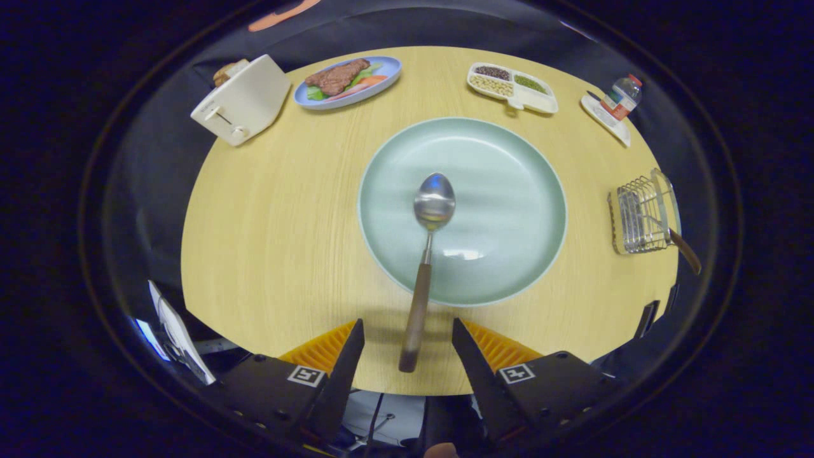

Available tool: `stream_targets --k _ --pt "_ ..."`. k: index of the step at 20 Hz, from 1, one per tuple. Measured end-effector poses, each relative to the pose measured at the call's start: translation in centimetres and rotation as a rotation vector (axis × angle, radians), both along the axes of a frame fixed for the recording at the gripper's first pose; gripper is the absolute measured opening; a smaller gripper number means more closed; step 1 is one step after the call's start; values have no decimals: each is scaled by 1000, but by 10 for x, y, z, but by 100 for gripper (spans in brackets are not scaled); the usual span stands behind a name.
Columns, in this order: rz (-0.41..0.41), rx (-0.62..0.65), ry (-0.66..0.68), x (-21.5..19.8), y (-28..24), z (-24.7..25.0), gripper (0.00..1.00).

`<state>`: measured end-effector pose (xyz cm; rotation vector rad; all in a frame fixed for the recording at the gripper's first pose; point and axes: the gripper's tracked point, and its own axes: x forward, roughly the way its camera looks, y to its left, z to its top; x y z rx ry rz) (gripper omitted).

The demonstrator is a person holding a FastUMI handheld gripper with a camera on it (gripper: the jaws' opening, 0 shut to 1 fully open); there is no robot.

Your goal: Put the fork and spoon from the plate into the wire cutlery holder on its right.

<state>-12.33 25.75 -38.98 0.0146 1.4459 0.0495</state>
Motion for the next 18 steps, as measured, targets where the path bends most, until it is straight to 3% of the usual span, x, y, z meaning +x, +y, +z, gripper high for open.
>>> stream_targets --k 2,6,7,8,10,11,14,18 --pt "-13 -9 15 1 0 -8 82" --pt "-5 -41 23 4 2 -16 40" --pt "4 -48 25 4 1 -16 24" --pt "14 -46 27 3 1 -16 17" --pt "20 -44 18 2 -3 -16 16" --pt "34 -27 28 3 3 -14 6" --pt "42 -15 22 3 1 -7 0" --pt "34 8 11 3 -8 9 0"
